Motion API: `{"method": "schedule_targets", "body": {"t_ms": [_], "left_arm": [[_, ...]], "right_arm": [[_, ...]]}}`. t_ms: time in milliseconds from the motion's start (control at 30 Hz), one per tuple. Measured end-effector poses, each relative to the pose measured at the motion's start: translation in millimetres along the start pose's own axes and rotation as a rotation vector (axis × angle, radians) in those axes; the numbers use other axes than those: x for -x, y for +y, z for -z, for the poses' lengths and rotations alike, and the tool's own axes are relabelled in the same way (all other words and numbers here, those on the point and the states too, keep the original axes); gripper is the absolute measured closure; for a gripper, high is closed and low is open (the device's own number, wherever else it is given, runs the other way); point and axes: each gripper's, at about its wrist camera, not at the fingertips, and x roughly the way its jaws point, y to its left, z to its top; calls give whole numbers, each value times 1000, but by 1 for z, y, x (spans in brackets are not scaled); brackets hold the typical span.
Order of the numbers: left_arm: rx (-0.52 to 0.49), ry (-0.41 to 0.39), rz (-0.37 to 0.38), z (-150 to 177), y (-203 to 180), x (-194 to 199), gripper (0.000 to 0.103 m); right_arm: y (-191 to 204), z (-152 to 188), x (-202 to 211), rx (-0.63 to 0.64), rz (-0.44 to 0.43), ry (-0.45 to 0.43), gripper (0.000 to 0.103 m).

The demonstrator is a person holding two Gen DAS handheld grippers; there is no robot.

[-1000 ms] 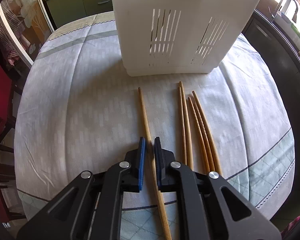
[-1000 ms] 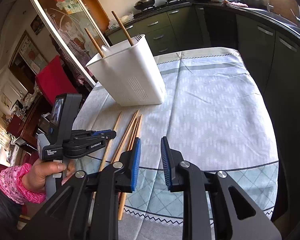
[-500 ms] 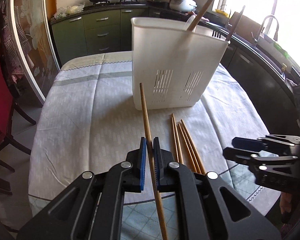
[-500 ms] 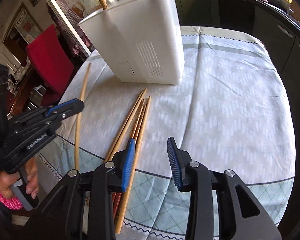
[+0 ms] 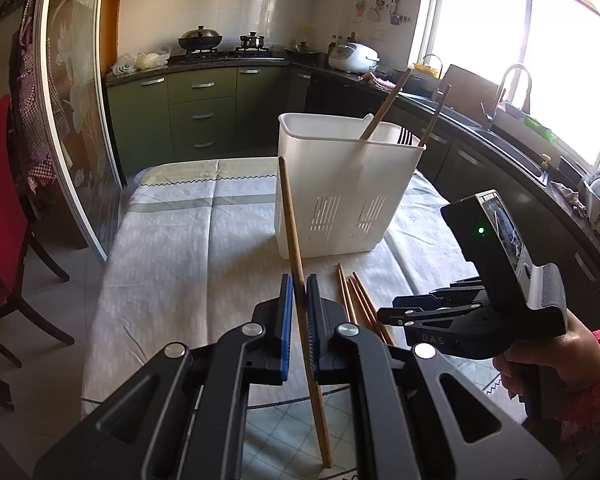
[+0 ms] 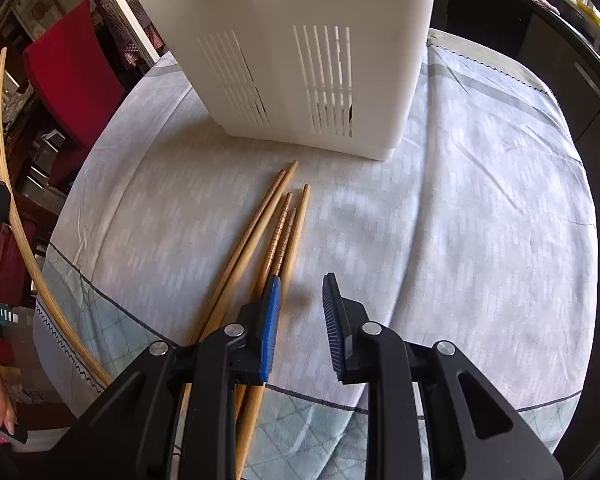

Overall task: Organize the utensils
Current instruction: 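Grasp another wooden chopstick with the left gripper while the right gripper grasps one too, then lift the chopstick upright toward the holder with the left gripper while the right gripper lifts its chopstick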

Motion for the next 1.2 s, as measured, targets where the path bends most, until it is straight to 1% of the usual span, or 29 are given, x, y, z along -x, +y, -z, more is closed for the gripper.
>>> {"method": "schedule_targets", "body": {"t_ms": [33,133,200,267,367,433,500,567,633,700,800,867,900,933,967,1033,1100,1167,1200], "left_arm": [[1,-1,3,-1,4,-2,96],[1,-11,8,0,5,0,96],[-6,-18,6,-1,4,2,96],[-11,-24,6,-2,3,3,96],[-18,-18,5,-3,1,2,96],[-18,3,-1,-4,2,-2,96],[1,41,0,-6,6,-12,96],[13,87,-11,-6,10,-25,96],[35,138,-26,-5,16,-41,96],[62,203,-43,-2,24,-58,96],[105,296,-51,2,34,-82,96],[123,349,-59,3,38,-97,95],[134,371,-66,3,41,-103,95],[141,393,-75,4,41,-109,91],[147,412,-79,5,42,-114,89],[153,432,-100,5,42,-123,88],[151,443,-123,4,42,-129,88],[158,462,-131,4,42,-135,88],[152,456,-140,3,40,-136,88]], "right_arm": [[1,-1,-2,6,10,8,85],[5,-2,-1,18,46,18,85],[11,-2,-3,20,32,28,85],[18,-3,-6,35,37,32,85],[28,-8,-13,54,56,42,85],[34,-12,-17,60,74,49,86],[42,-17,-22,74,94,56,86],[47,-14,-24,84,101,57,86],[50,-16,-25,98,105,55,93],[61,-18,-30,110,117,49,95],[60,-17,-27,96,94,34,96],[50,-12,-16,80,69,13,96],[47,-12,-10,75,62,2,96],[45,-10,-4,70,56,-10,96],[43,-9,2,67,52,-22,96],[40,-6,13,63,48,-47,96],[33,-4,27,57,38,-76,96],[28,2,39,51,26,-98,96],[25,4,44,49,20,-106,96]]}}
